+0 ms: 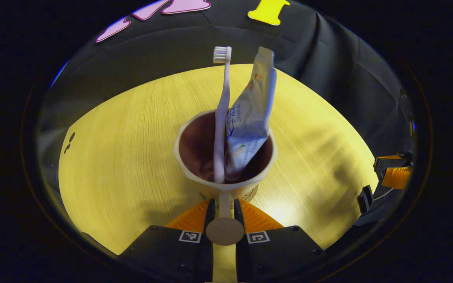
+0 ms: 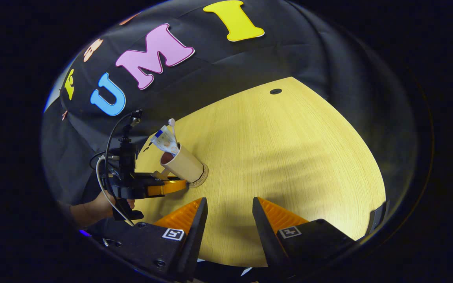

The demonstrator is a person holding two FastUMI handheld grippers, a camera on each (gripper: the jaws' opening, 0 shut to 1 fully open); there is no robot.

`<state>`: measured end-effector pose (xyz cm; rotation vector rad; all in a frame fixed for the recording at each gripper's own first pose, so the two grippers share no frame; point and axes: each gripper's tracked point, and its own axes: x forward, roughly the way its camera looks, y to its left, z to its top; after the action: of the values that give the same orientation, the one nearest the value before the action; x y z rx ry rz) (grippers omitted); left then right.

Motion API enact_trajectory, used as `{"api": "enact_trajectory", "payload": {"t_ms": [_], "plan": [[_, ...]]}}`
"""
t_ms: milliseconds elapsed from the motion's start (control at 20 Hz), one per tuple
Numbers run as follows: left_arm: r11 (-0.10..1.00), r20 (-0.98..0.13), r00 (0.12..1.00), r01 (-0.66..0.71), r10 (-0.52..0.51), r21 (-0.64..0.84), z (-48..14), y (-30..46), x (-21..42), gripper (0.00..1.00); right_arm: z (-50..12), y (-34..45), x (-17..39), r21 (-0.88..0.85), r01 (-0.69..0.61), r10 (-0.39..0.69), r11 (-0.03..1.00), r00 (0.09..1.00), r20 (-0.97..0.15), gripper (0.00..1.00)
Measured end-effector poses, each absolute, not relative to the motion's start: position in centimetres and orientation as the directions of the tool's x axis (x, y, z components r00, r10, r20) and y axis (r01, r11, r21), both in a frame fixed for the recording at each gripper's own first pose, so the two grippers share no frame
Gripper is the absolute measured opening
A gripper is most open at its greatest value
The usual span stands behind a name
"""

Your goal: Put the toothbrush and toothpaste on the desktop into the cup, then pick up the cup and place it on the coaster on the desktop.

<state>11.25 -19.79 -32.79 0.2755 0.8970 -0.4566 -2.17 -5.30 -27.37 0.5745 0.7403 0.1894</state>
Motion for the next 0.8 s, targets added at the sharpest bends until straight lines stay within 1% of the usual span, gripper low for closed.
{"api": "enact_trajectory", "payload": {"t_ms": [50,100,150,200,250,350,400,500,550,600,700,750,800], "plan": [[0.872,-0.799,0.539,0.487,-0.269,0.036,-32.8,-19.9,11.1,0.27,-27.4,-5.4,-2.2,0.555,0.037,0.357,0.831,0.729,-0.584,0.71],[0.873,-0.795,0.542,0.486,-0.274,0.03,-32.9,-20.0,11.3,0.32,-27.5,-5.4,-2.2,0.554,0.039,0.356,0.832,0.728,-0.586,0.71],[0.874,-0.794,0.542,0.485,-0.278,0.025,-32.9,-20.1,11.4,0.27,-27.5,-5.4,-2.2,0.554,0.041,0.355,0.831,0.728,-0.586,0.71],[0.875,-0.792,0.545,0.483,-0.275,0.029,-33.1,-20.0,11.3,0.31,-27.5,-5.4,-2.3,0.556,0.043,0.355,0.83,0.727,-0.587,0.71],[0.874,-0.791,0.548,0.484,-0.271,0.036,-33.1,-19.9,11.4,0.22,-27.6,-5.3,-2.3,0.557,0.045,0.355,0.829,0.727,-0.588,0.71],[0.871,-0.788,0.556,0.488,-0.263,0.054,-33.3,-19.8,11.6,0.33,-27.4,-5.2,-2.4,0.558,0.044,0.357,0.829,0.726,-0.588,0.71],[0.872,-0.789,0.555,0.487,-0.264,0.051,-33.5,-19.9,11.6,0.29,-27.4,-5.2,-2.4,0.556,0.043,0.356,0.83,0.727,-0.587,0.71],[0.876,-0.787,0.554,0.481,-0.273,0.035,-33.4,-20.0,11.5,0.3,-27.2,-5.2,-2.3,0.555,0.041,0.355,0.831,0.73,-0.585,0.71],[0.878,-0.786,0.552,0.478,-0.279,0.024,-33.3,-20.0,11.4,0.36,-27.1,-5.2,-2.3,0.556,0.041,0.355,0.83,0.73,-0.584,0.71],[0.88,-0.785,0.55,0.475,-0.284,0.014,-33.2,-19.9,11.5,0.31,-27.1,-5.1,-2.3,0.555,0.041,0.354,0.831,0.73,-0.584,0.71],[0.881,-0.781,0.551,0.474,-0.294,0.003,-32.8,-19.9,11.3,0.33,-27.0,-5.1,-2.3,0.556,0.042,0.355,0.83,0.729,-0.585,0.71],[0.881,-0.775,0.556,0.473,-0.301,-0.003,-32.5,-20.0,11.4,0.35,-27.0,-4.9,-2.2,0.557,0.043,0.357,0.829,0.727,-0.586,0.71],[0.88,-0.772,0.553,0.475,-0.313,-0.017,-32.2,-20.2,11.3,0.41,-26.8,-4.9,-2.2,0.559,0.043,0.357,0.828,0.729,-0.584,0.71]]}}
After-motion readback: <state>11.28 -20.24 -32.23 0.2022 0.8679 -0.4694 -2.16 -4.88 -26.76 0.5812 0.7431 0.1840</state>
